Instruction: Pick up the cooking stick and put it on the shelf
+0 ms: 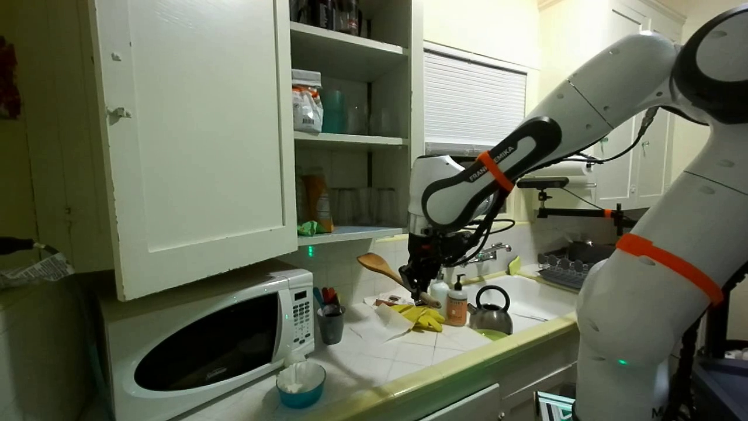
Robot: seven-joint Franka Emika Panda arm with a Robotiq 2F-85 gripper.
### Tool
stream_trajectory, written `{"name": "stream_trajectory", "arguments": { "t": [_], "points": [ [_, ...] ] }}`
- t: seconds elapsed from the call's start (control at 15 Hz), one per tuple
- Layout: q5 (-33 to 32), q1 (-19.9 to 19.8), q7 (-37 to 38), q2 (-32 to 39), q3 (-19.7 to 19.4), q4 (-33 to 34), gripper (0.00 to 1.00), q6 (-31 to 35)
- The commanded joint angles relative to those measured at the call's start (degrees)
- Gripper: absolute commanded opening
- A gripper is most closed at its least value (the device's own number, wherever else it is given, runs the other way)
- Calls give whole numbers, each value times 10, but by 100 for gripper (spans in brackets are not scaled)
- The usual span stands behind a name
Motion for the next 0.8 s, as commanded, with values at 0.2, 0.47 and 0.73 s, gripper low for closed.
{"name": "stream_trajectory", "arguments": {
  "t": [0.2, 0.47, 0.73],
  "points": [
    [19, 6, -71, -31, -14, -5, 7, 10],
    [19, 5, -87, -40, -19, -7, 7, 20],
    [10, 2, -102, -43, -19, -7, 7, 69]
  ]
}}
